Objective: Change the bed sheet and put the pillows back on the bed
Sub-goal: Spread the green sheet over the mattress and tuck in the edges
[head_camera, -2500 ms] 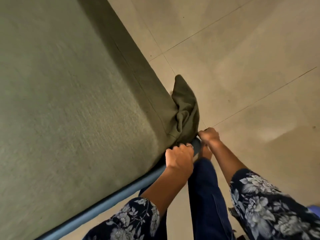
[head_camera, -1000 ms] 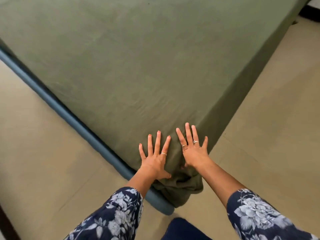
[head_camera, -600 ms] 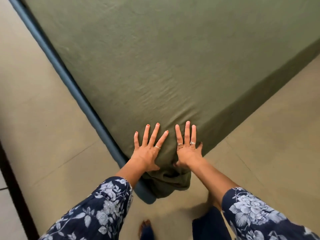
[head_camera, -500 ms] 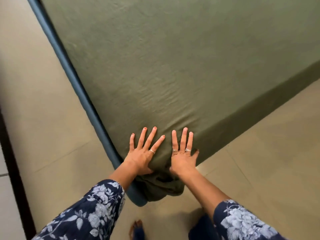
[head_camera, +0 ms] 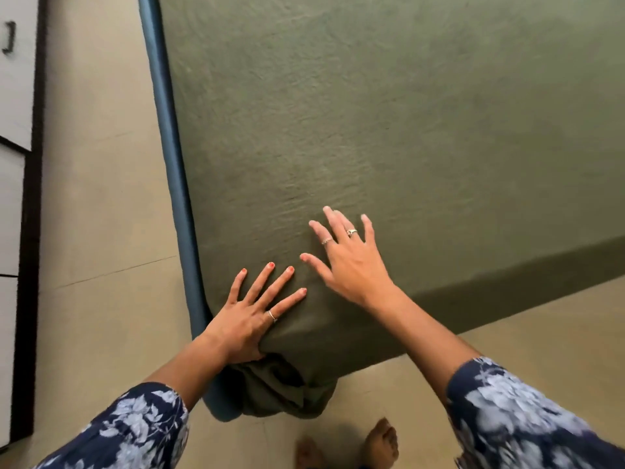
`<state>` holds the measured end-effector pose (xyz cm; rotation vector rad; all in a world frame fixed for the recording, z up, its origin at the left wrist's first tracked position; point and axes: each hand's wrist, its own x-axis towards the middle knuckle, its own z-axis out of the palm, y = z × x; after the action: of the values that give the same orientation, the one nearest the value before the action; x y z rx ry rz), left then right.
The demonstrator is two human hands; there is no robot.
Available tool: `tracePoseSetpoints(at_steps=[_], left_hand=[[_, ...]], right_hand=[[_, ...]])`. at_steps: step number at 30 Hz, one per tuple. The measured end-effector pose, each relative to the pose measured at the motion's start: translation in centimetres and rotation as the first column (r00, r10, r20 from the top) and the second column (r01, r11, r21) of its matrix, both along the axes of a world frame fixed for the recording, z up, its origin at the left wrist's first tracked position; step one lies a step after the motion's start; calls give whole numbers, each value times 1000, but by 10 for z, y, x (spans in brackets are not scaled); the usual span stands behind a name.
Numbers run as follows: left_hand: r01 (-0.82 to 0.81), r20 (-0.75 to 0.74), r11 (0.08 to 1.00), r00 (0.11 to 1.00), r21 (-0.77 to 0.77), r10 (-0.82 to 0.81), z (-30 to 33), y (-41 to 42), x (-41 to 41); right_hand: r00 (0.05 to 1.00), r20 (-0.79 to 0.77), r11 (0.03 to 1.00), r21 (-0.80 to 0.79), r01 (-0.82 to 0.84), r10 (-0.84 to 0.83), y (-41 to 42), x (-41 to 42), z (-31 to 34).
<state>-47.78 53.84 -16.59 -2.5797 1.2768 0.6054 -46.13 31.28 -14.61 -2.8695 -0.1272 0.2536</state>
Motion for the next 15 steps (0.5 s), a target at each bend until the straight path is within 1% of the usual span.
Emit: tracePoseSetpoints(at_steps=[2,5,7,9,11,13,15], left_hand=[[20,31,999,999,-32,-19,-2,3,0],[52,63,997,997,-60,-48,-5,5,0],[58,81,995,995,-84,-51,-8,6,1],[77,101,994,993,-79,-68,-7,6,2],[107,159,989,983,-100,-91,-11,8,-1],[115,170,987,981,-110,-95,-11,10,-1],[143,228,980,968,-136,-110,-11,10,1]], right_hand=[[996,-21,996,4,-87,87,-8,3,-21],[993,70,995,-44,-91,94,-9,-1,-39],[987,139,996,-41,-81,86,-10,1,-43],[986,148,997,-25,-75,78,-10,2,-46],[979,189,997,-27,-74,78,-10,-2,-49],[975,209,997,-15,-77,79,-11,0,-49],[975,210,997,-14,-76,78,-12,1,-52]])
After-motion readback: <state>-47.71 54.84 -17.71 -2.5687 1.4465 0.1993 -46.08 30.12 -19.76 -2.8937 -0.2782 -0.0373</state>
